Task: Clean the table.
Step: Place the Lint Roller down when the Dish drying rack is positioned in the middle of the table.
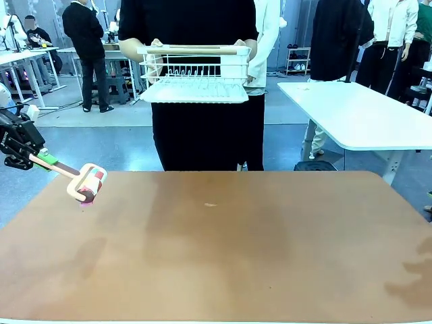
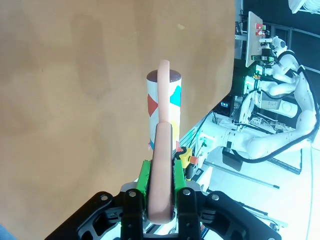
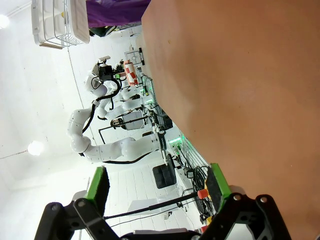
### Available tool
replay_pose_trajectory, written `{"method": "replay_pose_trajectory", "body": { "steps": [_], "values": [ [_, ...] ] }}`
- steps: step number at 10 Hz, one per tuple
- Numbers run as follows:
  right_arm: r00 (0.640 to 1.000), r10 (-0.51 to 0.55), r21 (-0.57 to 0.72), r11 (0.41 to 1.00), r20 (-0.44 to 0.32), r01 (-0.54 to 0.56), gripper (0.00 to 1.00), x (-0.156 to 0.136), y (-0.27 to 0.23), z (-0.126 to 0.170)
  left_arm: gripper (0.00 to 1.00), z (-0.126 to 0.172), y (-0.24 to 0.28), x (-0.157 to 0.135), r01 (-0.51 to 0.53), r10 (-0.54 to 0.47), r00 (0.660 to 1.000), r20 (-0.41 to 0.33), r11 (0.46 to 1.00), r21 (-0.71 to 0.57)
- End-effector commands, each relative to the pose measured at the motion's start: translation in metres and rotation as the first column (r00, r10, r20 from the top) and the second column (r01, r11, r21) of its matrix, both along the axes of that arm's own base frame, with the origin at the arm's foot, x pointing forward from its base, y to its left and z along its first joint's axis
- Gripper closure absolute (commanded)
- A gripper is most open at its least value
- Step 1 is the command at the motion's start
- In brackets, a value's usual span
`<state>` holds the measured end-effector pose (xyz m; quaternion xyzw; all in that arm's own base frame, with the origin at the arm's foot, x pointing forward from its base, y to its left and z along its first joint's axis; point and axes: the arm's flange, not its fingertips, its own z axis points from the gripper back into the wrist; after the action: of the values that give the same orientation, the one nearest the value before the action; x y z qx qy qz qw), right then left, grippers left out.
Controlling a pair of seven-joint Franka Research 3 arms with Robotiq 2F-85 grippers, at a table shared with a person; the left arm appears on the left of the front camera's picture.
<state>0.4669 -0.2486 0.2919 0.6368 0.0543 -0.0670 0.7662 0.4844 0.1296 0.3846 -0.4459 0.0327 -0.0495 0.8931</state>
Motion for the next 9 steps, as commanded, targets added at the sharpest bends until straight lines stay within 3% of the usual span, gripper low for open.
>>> {"method": "replay_pose_trajectory", "body": {
  "steps": [1,9],
  "values": [
    [1.000,0.001,-0.004,1.000,0.002,-0.001,0.00,-0.0001,0.0017,0.0016,0.78,0.0005,0.0000,-0.0014,-0.001,0.001,1.000,0.001,1.000,-0.001],
    [1.000,0.001,-0.004,1.000,0.002,-0.001,0.00,-0.0001,0.0017,0.0016,0.78,0.0005,0.0000,-0.0014,-0.001,0.001,1.000,0.001,1.000,-0.001]
  ]
}}
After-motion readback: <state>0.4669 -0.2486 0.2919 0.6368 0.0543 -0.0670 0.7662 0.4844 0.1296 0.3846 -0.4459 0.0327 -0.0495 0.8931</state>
